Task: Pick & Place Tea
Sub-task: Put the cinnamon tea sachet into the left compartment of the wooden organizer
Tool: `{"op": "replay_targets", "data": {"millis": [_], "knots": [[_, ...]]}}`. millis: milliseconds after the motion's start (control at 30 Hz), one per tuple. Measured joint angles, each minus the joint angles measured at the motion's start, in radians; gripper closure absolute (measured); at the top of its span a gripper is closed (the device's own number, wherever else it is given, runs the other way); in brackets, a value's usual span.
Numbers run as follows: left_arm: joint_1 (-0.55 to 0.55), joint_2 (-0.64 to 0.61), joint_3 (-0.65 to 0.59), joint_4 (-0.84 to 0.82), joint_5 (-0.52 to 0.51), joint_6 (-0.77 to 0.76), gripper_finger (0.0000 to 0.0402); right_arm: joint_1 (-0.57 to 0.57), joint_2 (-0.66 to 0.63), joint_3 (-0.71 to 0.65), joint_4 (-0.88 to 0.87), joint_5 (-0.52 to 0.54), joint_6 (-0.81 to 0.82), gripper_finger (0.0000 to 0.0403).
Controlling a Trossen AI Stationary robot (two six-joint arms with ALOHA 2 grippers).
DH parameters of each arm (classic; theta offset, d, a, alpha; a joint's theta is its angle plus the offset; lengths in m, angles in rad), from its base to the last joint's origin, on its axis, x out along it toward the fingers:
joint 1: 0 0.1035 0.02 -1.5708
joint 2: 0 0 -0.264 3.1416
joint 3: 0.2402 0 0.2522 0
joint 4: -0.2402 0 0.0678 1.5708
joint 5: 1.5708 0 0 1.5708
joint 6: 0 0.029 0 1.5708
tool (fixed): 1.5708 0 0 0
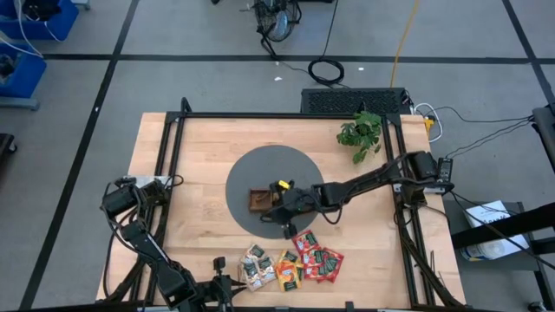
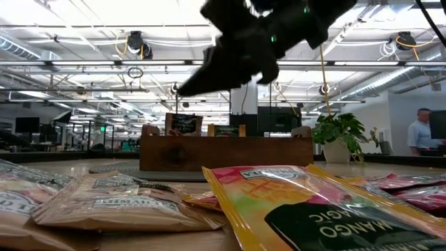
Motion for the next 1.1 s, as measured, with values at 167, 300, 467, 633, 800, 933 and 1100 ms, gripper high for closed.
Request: {"op": "replay_targets", "data": {"millis": [167,300,467,633,800,933,1100], "knots": [[0.013,0.0,0.0,0.001,-0.009,0.015,0.0364,-0.046,0.028,-0.001,0.036,-0.06,0.043,0.0402],[0.026,0.0,0.0,-0.007,-0.013,0.028,0.0364,-0.063,0.06,-0.002,0.063,-0.103,0.061,0.0402],[0.033,0.0,0.0,-0.022,-0.013,0.027,0.0364,-0.086,0.11,0.004,0.086,-0.104,0.055,0.0403],[0.033,0.0,0.0,-0.027,-0.014,0.032,0.0364,-0.114,0.13,0.017,0.218,-0.1,0.06,0.0403],[0.033,0.0,0.0,-0.028,-0.013,0.038,0.0364,-0.151,0.138,0.03,0.211,-0.098,0.079,0.0403],[0.033,0.0,0.0,-0.028,0.007,0.039,0.0364,-0.168,0.139,0.032,0.209,-0.094,0.102,0.0403],[0.033,0.0,0.0,-0.027,0.011,0.038,0.0364,-0.173,0.14,0.032,0.211,-0.028,0.078,0.0403]]}}
